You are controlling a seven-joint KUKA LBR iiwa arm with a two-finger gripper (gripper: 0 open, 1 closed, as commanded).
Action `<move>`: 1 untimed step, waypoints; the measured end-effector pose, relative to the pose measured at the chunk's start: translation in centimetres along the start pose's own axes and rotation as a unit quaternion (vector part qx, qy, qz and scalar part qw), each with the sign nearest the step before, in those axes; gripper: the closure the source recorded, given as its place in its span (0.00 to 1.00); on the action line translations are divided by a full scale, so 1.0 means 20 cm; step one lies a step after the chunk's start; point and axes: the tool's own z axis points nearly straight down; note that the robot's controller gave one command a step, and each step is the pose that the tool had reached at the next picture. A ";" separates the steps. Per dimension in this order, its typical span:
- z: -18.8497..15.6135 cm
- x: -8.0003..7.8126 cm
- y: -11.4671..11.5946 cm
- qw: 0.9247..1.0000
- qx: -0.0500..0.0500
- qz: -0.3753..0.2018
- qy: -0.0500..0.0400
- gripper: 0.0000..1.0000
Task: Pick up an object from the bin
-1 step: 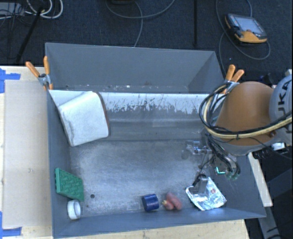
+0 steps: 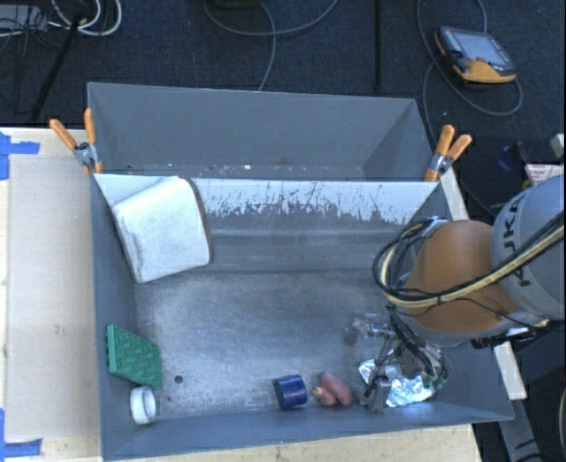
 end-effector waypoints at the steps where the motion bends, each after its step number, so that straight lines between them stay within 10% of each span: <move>1: -0.03 0.03 -0.48 0.999 0.002 -0.046 -0.007 0.00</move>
Offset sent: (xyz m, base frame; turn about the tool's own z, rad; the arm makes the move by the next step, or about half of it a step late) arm -0.0076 -0.0913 0.0039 -0.0979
